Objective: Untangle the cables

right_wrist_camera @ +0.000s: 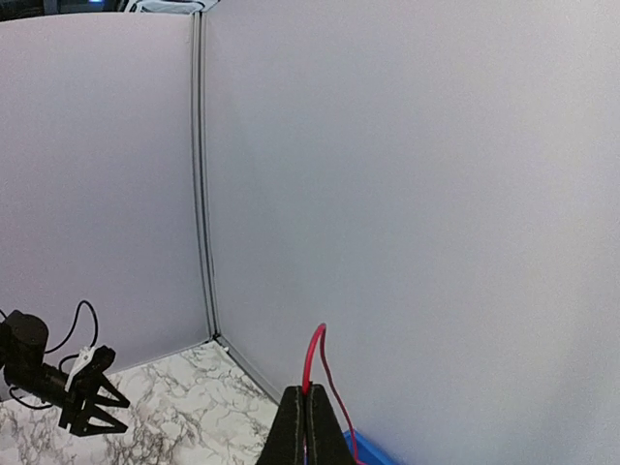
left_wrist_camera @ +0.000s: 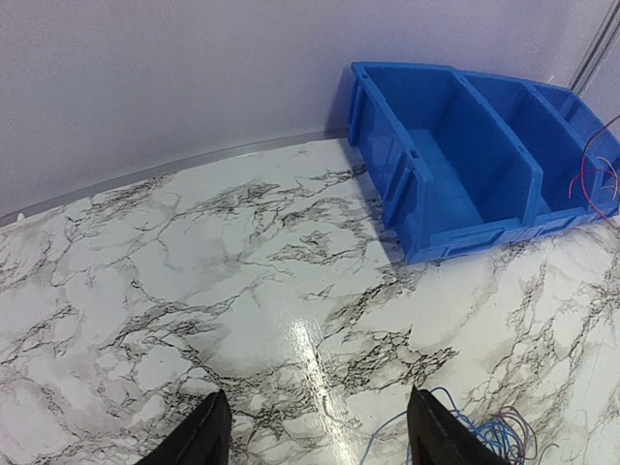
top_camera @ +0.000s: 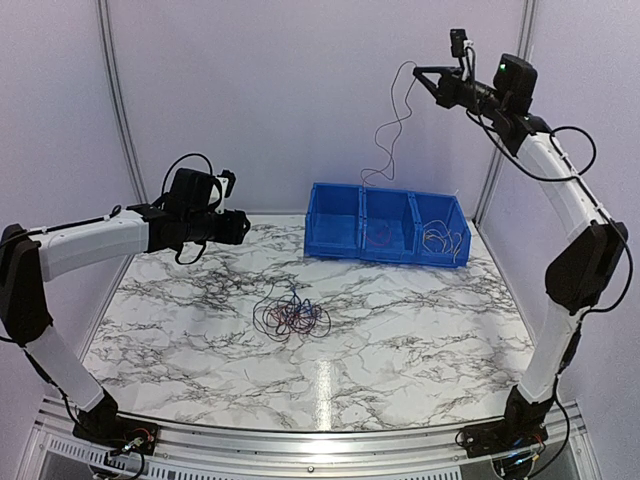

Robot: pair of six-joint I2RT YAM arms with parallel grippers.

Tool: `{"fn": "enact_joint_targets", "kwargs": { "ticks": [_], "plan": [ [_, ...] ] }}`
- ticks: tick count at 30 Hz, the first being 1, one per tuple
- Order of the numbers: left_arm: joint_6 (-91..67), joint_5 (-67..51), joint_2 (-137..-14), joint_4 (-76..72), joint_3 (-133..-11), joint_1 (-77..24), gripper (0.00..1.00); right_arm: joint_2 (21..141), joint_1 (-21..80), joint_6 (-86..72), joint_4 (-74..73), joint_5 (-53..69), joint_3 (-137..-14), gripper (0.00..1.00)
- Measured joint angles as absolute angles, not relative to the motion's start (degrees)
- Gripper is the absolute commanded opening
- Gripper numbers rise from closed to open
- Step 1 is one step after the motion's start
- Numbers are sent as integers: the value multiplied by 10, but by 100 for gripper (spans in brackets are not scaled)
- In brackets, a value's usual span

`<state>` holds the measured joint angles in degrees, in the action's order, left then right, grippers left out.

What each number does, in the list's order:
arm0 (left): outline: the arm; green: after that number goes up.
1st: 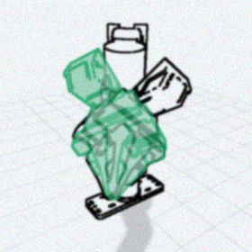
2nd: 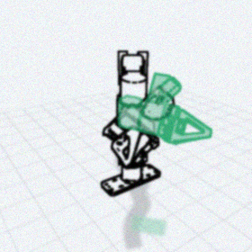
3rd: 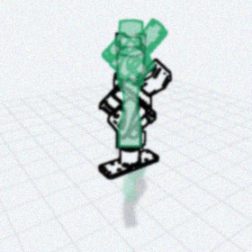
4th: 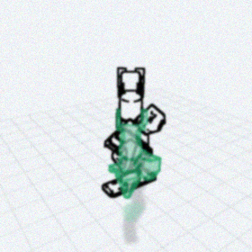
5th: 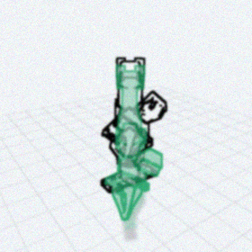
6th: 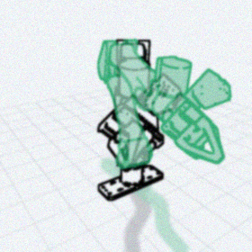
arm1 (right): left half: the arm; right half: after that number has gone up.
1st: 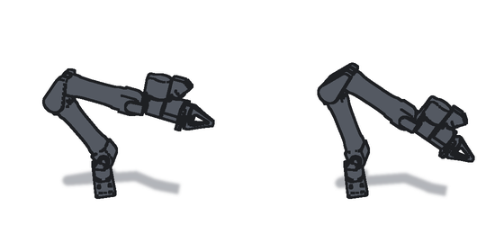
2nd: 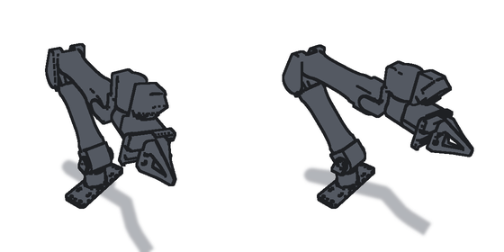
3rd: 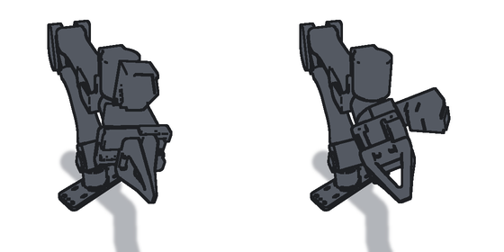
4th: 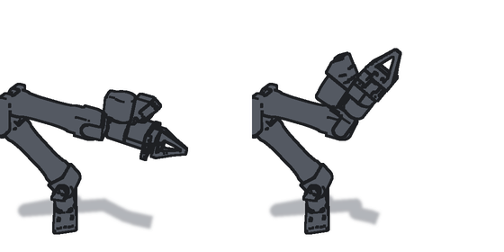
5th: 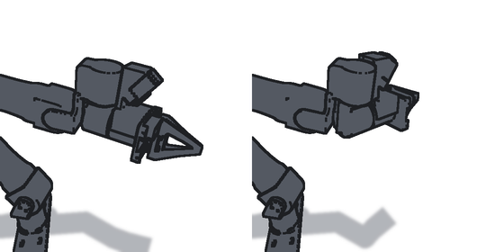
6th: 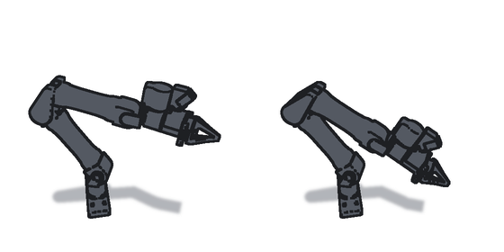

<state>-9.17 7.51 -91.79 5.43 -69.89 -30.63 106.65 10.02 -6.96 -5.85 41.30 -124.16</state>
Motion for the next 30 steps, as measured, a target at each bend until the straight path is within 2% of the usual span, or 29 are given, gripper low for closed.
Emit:
{"fn": "enact_joint_targets", "kwargs": {
  "ticks": [7, 17, 24, 30],
  "plan": [
    [-92, 70, -919, 54, -699, -306, 65, 1117, 100, -28, -58, 375, -1333, 0],
    [-92, 65, -936, 54, -699, -306, 65, 1248, 95, 34, -77, 306, -1341, 0],
    [-92, 65, -937, 54, -699, -306, 65, 1273, 88, 41, -83, 301, -1268, 0],
    [-92, 64, -937, 54, -699, -306, 65, 1249, 87, 41, -63, 314, -1126, 0]
  ]
}}
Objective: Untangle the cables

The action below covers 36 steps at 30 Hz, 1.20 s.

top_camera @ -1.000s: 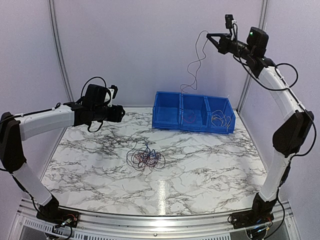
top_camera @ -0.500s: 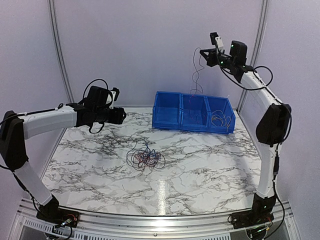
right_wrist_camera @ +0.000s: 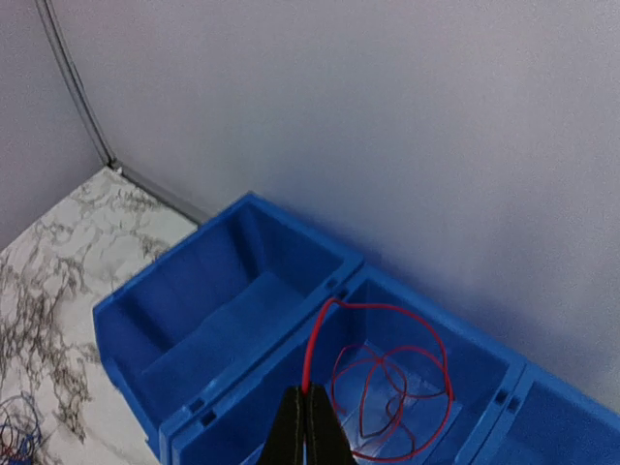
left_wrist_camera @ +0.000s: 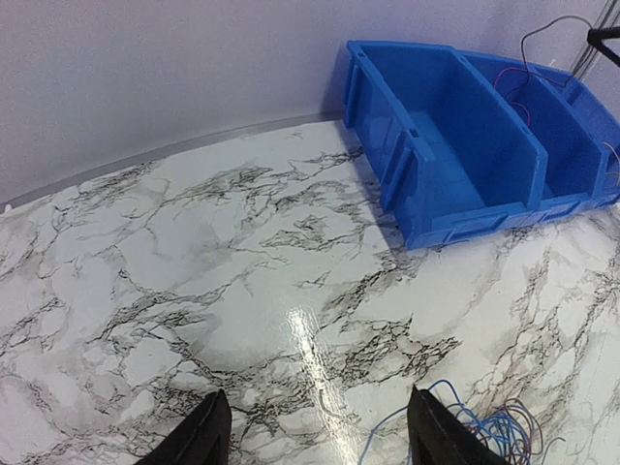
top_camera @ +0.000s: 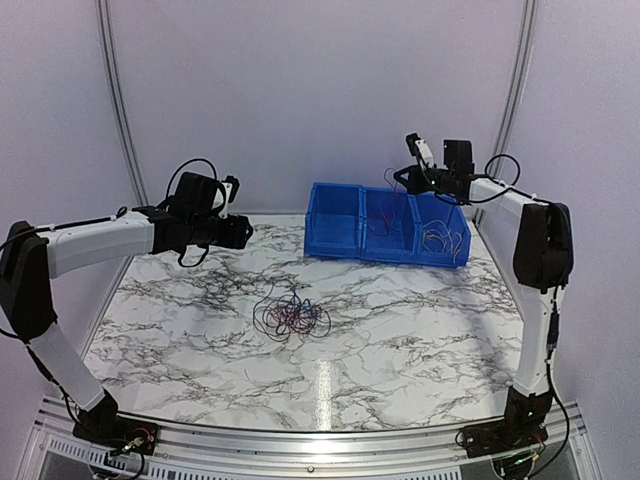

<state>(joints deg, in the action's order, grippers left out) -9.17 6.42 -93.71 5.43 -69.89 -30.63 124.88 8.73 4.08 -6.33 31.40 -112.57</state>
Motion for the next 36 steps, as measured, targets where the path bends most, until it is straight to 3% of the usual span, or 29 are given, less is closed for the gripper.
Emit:
{"fn": "enact_joint_targets", "kwargs": {
  "ticks": [6, 19, 26, 28, 32, 36],
  "plan": [
    [-92, 57, -937, 54, -699, -306, 65, 1230, 87, 41, -52, 317, -1019, 0],
    [-99, 48, -937, 54, -699, -306, 65, 1232, 95, 64, -120, 288, -1022, 0],
    [-101, 44, -937, 54, -699, -306, 65, 1256, 106, 91, -166, 241, -1037, 8],
    [-101, 43, -937, 54, -699, -306, 65, 1264, 109, 100, -184, 227, -1044, 14],
    [-102, 39, -937, 54, -699, -306, 65, 1262, 114, 116, -215, 197, -1049, 49],
    [-105, 34, -937, 54, -699, -306, 65, 1229, 117, 132, -230, 174, -1033, 58]
  ]
}}
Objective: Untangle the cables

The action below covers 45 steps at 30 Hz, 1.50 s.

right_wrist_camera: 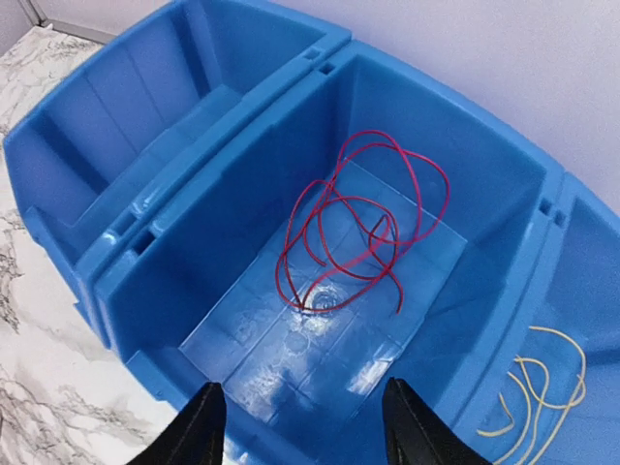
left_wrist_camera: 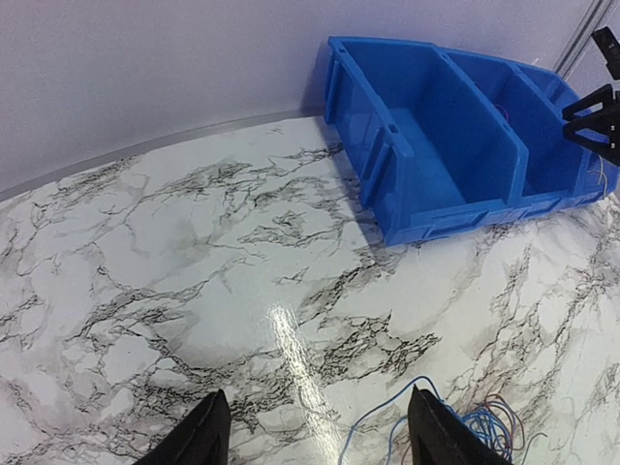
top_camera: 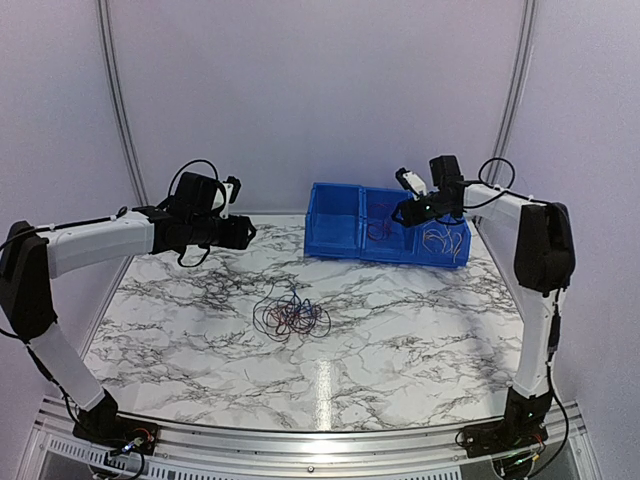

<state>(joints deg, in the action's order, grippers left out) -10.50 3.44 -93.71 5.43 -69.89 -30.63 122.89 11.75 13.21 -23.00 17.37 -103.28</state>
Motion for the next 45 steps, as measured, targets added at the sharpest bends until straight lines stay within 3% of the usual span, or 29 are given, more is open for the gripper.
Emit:
{"fn": "enact_joint_targets", "kwargs": {
  "ticks": [4, 8, 16, 24, 35, 45],
  "plan": [
    [-111, 30, -938, 54, -699, -306, 65, 1161, 117, 140, -246, 176, -1020, 60],
    [-112, 29, -945, 54, -699, -306, 65, 1041, 117, 136, -206, 233, -929, 64],
    [-85, -1, -972, 66, -704, -314, 63, 917, 149, 137, -94, 355, -743, 55],
    [-75, 21, -991, 135, -718, -421, 55, 913, 180, 121, -9, 429, -619, 47],
    [-155, 35, -990, 167, -663, -472, 58, 937, 241, 167, -16, 469, -639, 46],
    [-160, 61, -1028, 168, -677, -477, 41, 914, 242, 195, -37, 476, -639, 46]
  ]
}}
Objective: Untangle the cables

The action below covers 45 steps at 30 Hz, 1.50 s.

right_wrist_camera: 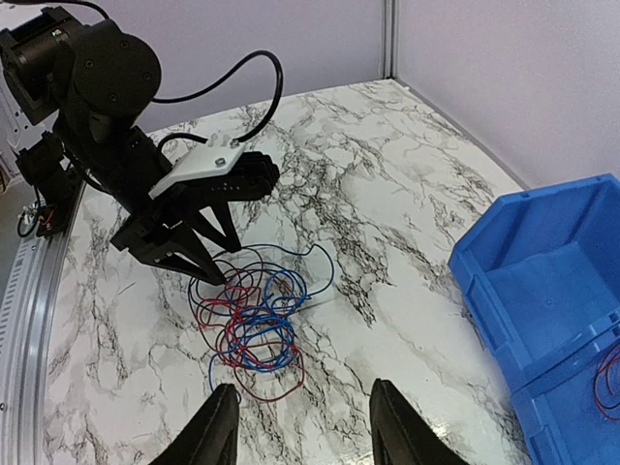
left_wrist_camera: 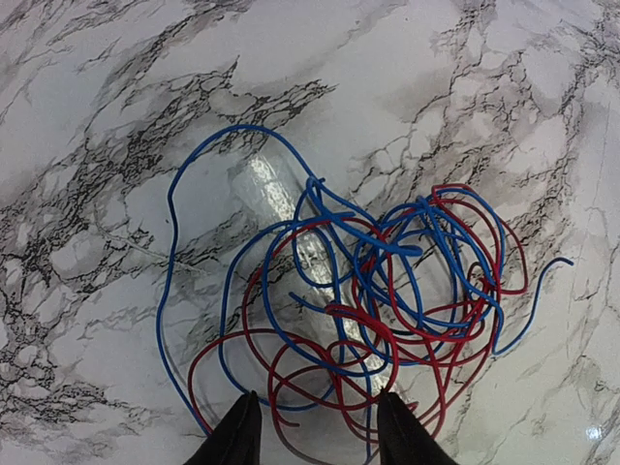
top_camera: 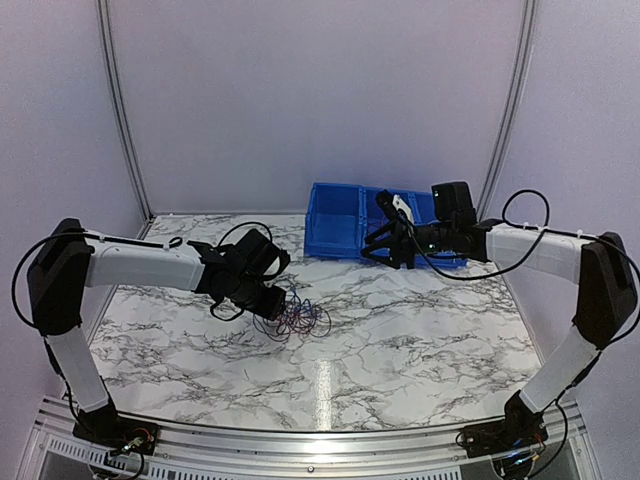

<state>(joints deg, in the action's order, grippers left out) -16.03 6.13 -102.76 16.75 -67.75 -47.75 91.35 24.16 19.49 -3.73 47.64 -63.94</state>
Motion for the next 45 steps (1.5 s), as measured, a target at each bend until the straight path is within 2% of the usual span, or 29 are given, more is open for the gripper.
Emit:
{"fn": "enact_joint_targets", "kwargs": {
  "ticks": [6, 15, 32, 37, 45],
  "plan": [
    [-156, 63, -1043, 168, -684, -479, 37, 907, 242, 203, -44, 477, -642, 46],
    [-151, 71, -1050, 167, -697, -487, 49, 898, 242, 214, -51, 477, -645, 47],
    [-143, 71, -1016, 133, -684, -492, 52, 897, 242, 219, -53, 478, -647, 47],
    [-137, 75, -959, 94, -671, -496, 50, 897, 242, 223, -54, 482, -647, 47],
    [-134, 80, -1023, 100, -683, -496, 44, 897, 243, 226, -60, 485, -647, 47]
  ]
}}
